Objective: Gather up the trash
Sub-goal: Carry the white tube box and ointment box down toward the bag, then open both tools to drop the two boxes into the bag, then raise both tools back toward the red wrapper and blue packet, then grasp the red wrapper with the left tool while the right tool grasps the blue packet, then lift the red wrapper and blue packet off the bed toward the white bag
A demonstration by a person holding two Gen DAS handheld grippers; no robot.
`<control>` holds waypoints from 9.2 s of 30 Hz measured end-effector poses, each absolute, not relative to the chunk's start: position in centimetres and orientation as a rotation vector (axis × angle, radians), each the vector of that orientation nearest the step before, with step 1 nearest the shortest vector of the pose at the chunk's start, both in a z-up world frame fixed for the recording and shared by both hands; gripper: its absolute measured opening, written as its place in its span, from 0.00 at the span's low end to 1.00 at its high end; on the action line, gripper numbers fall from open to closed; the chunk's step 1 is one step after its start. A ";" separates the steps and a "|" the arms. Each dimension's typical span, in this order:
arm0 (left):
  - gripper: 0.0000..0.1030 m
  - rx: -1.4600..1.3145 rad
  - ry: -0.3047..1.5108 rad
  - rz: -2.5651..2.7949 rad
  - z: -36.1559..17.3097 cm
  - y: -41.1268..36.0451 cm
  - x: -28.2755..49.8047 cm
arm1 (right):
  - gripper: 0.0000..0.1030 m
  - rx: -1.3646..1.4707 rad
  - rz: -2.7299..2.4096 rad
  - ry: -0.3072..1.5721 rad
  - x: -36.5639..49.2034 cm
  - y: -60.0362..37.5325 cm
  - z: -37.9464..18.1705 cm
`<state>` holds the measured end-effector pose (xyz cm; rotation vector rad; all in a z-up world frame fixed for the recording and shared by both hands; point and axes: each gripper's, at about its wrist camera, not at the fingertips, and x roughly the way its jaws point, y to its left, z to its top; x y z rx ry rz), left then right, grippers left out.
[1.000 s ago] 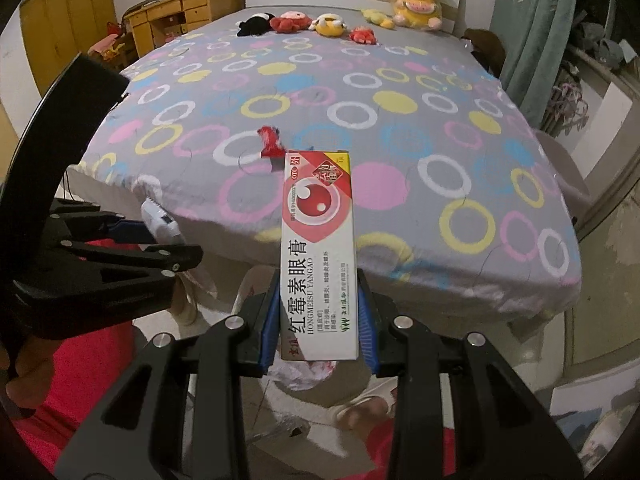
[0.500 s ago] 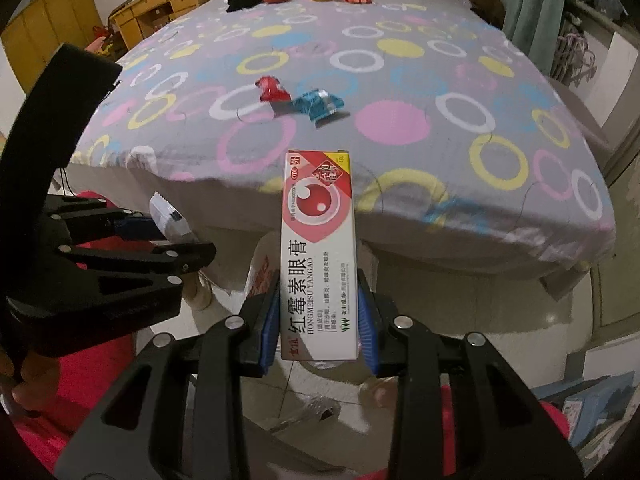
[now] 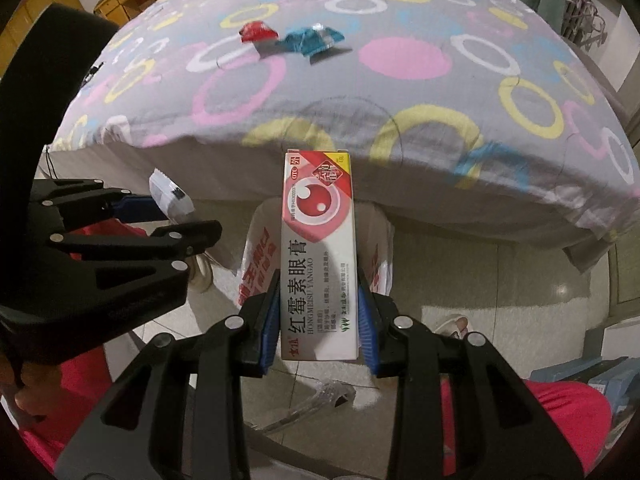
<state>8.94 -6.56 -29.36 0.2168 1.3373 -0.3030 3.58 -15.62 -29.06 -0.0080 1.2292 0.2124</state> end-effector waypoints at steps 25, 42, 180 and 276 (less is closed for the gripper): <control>0.38 0.448 1.433 -0.476 -39.5 -8.9 12.2 | 0.32 0.132 0.157 1.454 8.9 -16.8 -40.4; 0.38 0.508 1.543 -0.514 -46.0 -9.6 12.9 | 0.32 0.183 0.121 1.575 10.3 -17.8 -48.1; 0.30 -0.298 1.484 0.077 -29.1 1.4 34.8 | 0.46 -0.404 0.614 1.173 26.4 -12.3 -28.9; 0.17 0.054 1.357 -0.435 -22.2 -3.9 11.3 | 0.46 -0.074 0.311 1.155 5.1 -16.3 -21.7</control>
